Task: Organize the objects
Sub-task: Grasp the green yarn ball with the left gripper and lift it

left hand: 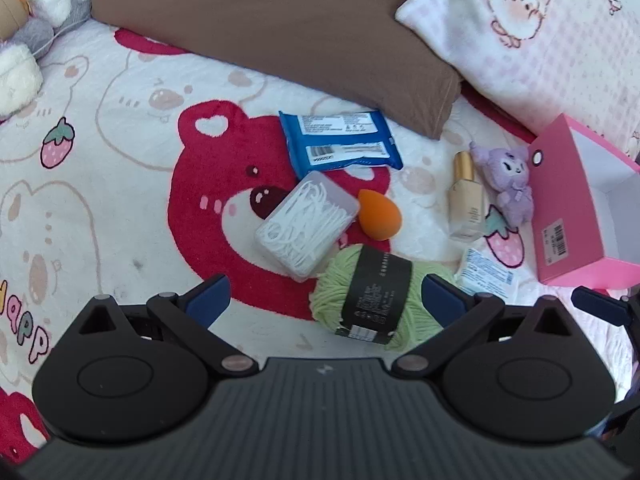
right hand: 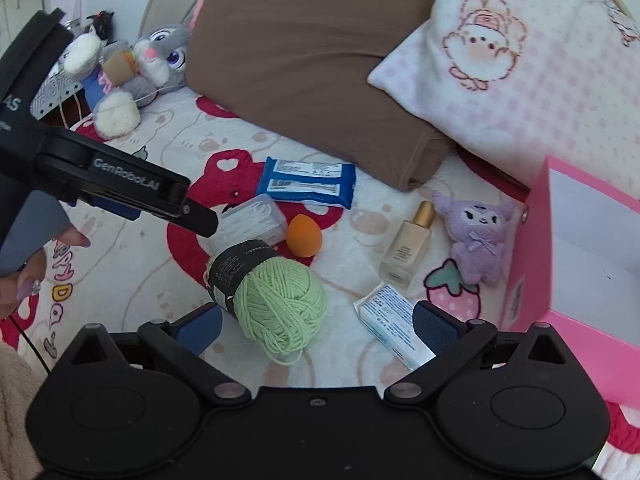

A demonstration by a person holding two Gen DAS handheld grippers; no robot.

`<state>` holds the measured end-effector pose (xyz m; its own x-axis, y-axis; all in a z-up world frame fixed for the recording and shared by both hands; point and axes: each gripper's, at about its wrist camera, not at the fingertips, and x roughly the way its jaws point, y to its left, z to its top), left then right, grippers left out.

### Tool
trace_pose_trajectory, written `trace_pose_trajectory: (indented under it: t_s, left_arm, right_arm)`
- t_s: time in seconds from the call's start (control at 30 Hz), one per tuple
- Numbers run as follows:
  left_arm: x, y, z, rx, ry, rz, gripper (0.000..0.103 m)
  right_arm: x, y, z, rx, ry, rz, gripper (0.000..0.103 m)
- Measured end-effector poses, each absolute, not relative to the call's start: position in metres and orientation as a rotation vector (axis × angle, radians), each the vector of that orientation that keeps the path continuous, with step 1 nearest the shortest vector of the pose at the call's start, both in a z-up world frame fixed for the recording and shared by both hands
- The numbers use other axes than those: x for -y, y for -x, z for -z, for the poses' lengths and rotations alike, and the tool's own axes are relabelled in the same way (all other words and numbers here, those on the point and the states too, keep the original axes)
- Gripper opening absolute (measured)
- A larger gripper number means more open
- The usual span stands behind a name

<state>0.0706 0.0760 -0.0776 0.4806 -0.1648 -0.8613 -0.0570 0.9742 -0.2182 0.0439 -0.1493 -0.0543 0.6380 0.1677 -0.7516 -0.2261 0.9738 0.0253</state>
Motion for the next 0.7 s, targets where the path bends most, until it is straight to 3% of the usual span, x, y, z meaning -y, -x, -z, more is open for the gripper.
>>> trace_pose_trajectory:
  t_s: [0.17,0.53,0.7]
  left_arm:
    - [-0.098,-0.084,0.117,-1.111,0.382,0.069,0.100]
    - [-0.112,-0.090,0.135,-1.100,0.505,0.112,0.100]
    - [-0.100,-0.094,0.155,-1.131,0.558,0.151,0.094]
  right_arm:
    - [0.136,-0.054,0.081,-0.877,0.061,-0.312,0.101]
    - [0.119,-0.061,0.117,-0.909,0.077,-0.333,0.099]
    - [0.115,-0.061,0.123,-0.866,0.141,-0.314,0.099]
